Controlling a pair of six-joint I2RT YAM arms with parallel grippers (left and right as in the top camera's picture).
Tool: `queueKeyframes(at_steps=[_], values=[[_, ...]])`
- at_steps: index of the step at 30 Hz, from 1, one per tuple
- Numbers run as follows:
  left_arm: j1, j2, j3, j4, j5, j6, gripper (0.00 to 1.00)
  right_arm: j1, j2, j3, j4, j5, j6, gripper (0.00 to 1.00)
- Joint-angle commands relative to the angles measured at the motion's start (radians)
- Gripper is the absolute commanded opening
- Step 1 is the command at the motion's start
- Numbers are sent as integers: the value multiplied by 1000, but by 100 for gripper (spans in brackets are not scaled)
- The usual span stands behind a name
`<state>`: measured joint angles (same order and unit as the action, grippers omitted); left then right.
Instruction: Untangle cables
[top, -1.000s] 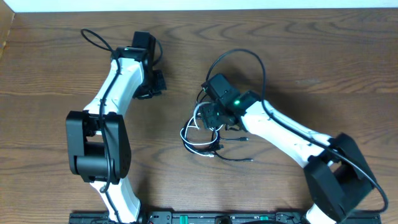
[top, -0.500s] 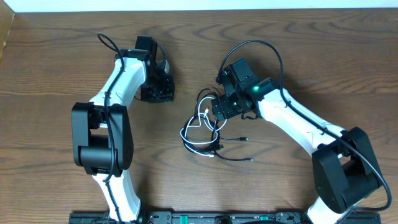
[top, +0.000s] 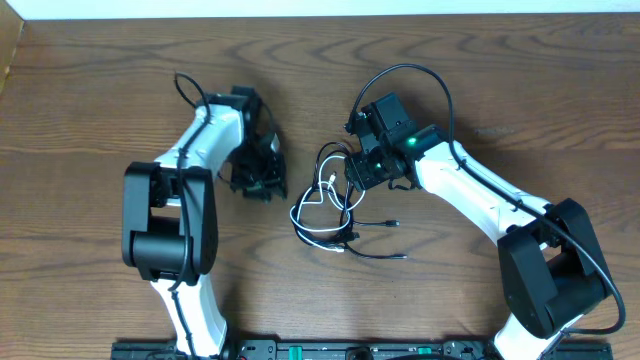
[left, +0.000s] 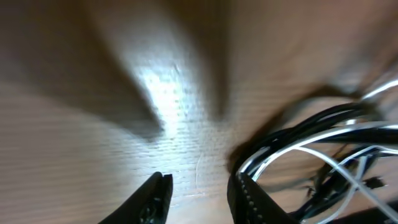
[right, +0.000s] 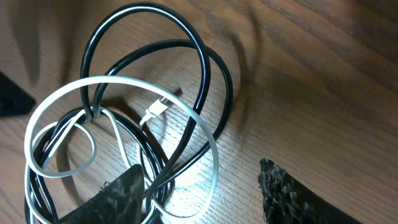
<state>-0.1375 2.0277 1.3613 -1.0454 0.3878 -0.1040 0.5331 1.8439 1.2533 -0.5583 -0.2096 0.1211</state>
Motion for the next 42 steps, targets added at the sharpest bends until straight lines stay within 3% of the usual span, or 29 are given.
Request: queueKeyframes(at_steps=[1, 15, 20, 25, 34, 42], values=[[-16, 8, -65, 27, 12, -64, 36, -1, 8, -11, -2, -7, -10, 55], [-64, 8, -90, 2, 76, -120, 36, -1, 8, -11, -2, -6, -10, 56], [-30, -5, -43, -93, 71, -138, 36, -1, 8, -11, -2, -6, -10, 60], [-9, -66, -27, -90, 72, -241, 38, -1, 8, -11, -2, -6, -10, 65], [-97, -68, -112, 73, 64, -364, 40, -2, 8, -11, -3, -5, -10, 73], [-124, -68, -167, 132, -7, -433, 40, -1, 8, -11, -6, -6, -10, 73]])
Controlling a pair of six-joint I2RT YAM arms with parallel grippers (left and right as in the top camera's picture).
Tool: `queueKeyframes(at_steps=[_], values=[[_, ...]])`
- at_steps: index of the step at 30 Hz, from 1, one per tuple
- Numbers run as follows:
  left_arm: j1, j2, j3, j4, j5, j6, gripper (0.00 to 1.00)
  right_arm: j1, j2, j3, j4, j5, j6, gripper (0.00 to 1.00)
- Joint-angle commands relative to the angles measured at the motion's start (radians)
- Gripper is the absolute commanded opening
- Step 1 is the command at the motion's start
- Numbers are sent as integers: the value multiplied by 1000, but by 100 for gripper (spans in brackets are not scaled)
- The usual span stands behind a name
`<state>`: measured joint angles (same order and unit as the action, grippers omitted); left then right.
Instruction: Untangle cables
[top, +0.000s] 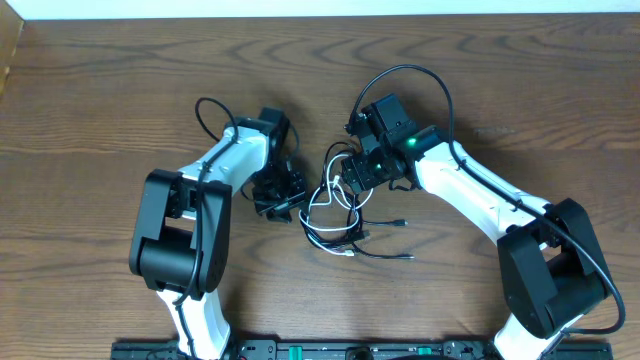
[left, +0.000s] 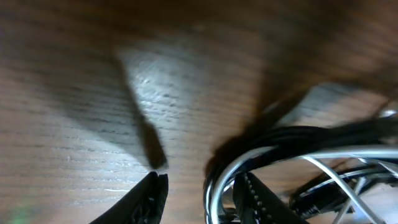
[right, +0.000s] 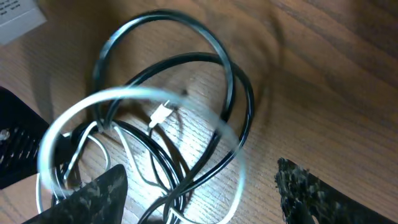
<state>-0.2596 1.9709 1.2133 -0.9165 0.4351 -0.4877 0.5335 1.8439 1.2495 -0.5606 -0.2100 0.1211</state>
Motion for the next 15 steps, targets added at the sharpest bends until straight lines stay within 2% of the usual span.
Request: queueKeyframes(at_steps=[1, 2, 5, 6, 10, 15], values=[[-2, -11, -19, 3, -55, -49, 40, -2, 8, -7, -4, -5, -10, 73], [-2, -11, -19, 8, -55, -49, 40, -2, 8, -7, -3, -5, -10, 73], [-2, -11, -19, 58, -74, -48, 15, -2, 8, -7, -3, 5, -10, 73], [-2, -11, -19, 76, -91, -48, 9, -2, 8, -7, -4, 20, -10, 72], [-1, -11, -19, 157, -168, -23, 8, -2, 8, -8, -5, 88, -10, 62], [-1, -11, -19, 270, -216, 92, 8, -2, 8, -8, 2, 121, -10, 54]])
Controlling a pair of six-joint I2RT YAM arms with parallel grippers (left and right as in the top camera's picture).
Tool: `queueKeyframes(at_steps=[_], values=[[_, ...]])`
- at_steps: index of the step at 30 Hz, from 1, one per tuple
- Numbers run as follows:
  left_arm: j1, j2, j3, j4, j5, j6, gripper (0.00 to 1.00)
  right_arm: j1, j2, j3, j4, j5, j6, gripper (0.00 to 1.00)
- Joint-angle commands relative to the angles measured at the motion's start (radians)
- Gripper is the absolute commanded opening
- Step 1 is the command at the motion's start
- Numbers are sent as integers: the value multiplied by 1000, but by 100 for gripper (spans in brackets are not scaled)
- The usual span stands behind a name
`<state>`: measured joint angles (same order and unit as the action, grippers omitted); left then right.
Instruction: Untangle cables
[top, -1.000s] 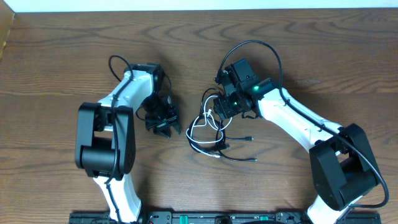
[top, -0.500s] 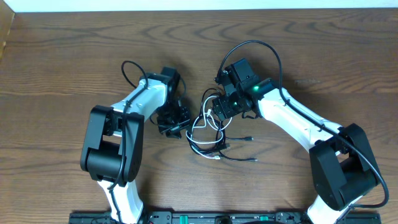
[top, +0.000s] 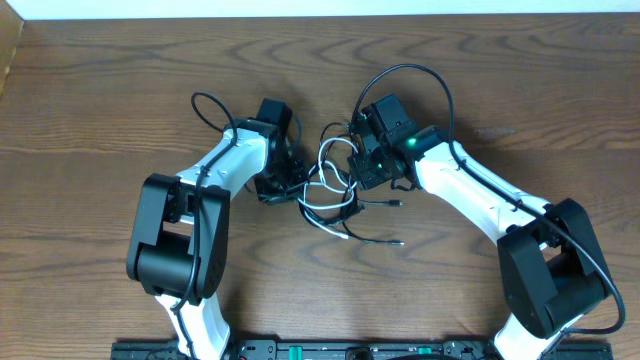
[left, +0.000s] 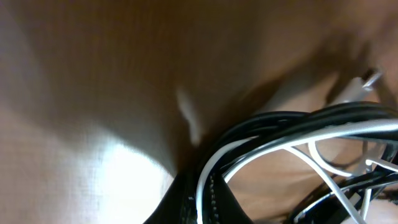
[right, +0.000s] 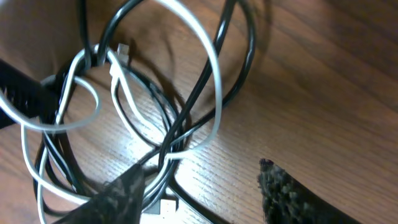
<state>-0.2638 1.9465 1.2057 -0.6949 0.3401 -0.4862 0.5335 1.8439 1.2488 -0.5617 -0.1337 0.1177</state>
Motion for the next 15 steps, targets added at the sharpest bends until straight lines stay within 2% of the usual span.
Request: queueKeyframes(at_steps=[1, 8, 10, 12, 15], values=[[3, 14, -11, 71, -121, 109, 8, -2, 8, -7, 5, 51, -6, 53], [3, 14, -11, 250, -121, 145, 8, -2, 9, -7, 21, 138, 2, 52], [3, 14, -11, 283, -121, 168, 8, -2, 9, -8, 20, 215, 61, 55], [3, 14, -11, 285, -121, 172, 7, -3, 9, -11, 24, 289, 106, 63], [2, 14, -11, 282, -120, 207, 8, -3, 9, -29, 52, 295, 107, 66]])
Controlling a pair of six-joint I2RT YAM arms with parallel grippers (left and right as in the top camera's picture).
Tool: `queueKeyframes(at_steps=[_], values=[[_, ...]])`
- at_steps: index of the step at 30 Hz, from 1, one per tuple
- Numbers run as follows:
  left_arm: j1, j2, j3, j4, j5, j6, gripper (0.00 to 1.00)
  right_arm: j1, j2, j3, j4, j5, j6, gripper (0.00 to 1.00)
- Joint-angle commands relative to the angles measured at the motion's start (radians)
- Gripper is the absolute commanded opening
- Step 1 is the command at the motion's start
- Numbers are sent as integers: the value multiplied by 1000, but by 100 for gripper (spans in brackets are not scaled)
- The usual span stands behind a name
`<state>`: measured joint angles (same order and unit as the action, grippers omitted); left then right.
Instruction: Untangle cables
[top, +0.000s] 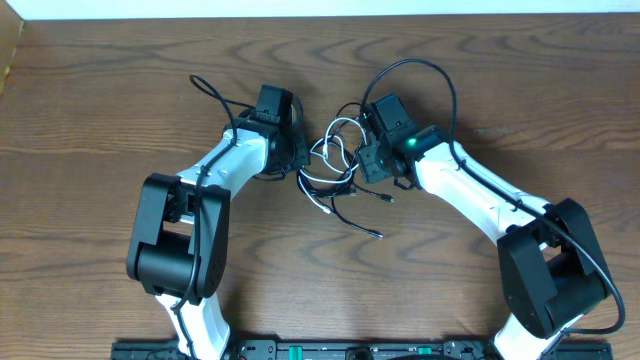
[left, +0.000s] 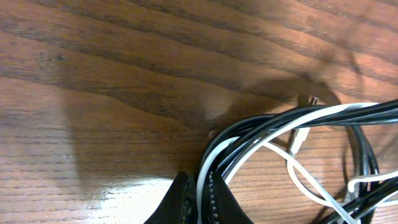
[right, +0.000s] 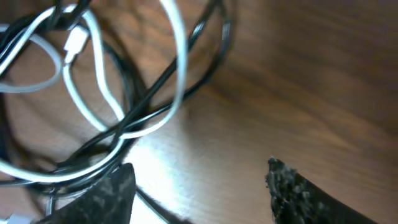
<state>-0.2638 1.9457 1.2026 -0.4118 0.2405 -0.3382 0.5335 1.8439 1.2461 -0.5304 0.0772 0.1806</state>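
A tangle of black and white cables (top: 335, 165) lies on the brown wooden table between the two arms. My left gripper (top: 298, 163) is at the tangle's left edge, shut on a bunch of black and white cable strands (left: 231, 148); its fingers (left: 214, 202) pinch a white strand. My right gripper (top: 362, 166) sits at the tangle's right side, open, with bare wood between its fingers (right: 301, 193). Loops of the tangle (right: 118, 112) lie to the left of the right gripper's left finger. Two black cable ends (top: 365, 225) trail toward the front.
The wooden table (top: 90, 120) stretches around both arms. A black cable of the right arm (top: 440, 85) arcs above that arm, and a thin one (top: 205, 90) loops by the left arm. A pale wall edge (top: 320, 8) runs along the back.
My left gripper has drawn the held strands a little toward the back of the table. The tangle has shifted that way with it. My right gripper stays open beside it.
First my left gripper was open, well left of the tangle, and my right gripper was open over it. Then the left gripper stood open at the tangle's left edge. Then it was shut on strands, and now the bundle lies farther back.
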Motion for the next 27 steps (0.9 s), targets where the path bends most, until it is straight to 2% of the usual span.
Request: queueKeyframes(at_steps=[1, 5, 8, 12, 15, 22, 27], values=[[2, 14, -8, -1, -20, 84, 7, -3, 9, -36, 34, 85, 53, 69], [2, 14, -8, 8, -16, 132, 8, -3, 9, -79, 100, 84, 85, 77], [2, 14, -8, 30, 31, 156, 8, -3, 9, -99, 132, 71, 113, 78], [2, 14, -8, 53, 159, 197, 8, -3, 9, -102, 135, 66, 131, 68], [0, 14, -8, 74, 238, 211, 8, -3, 9, -102, 134, 66, 130, 57], [-4, 14, -8, 87, 246, 211, 8, -3, 9, -103, 134, 79, 131, 45], [-4, 14, -8, 92, 246, 211, 8, -3, 9, -113, 138, 127, 141, 43]])
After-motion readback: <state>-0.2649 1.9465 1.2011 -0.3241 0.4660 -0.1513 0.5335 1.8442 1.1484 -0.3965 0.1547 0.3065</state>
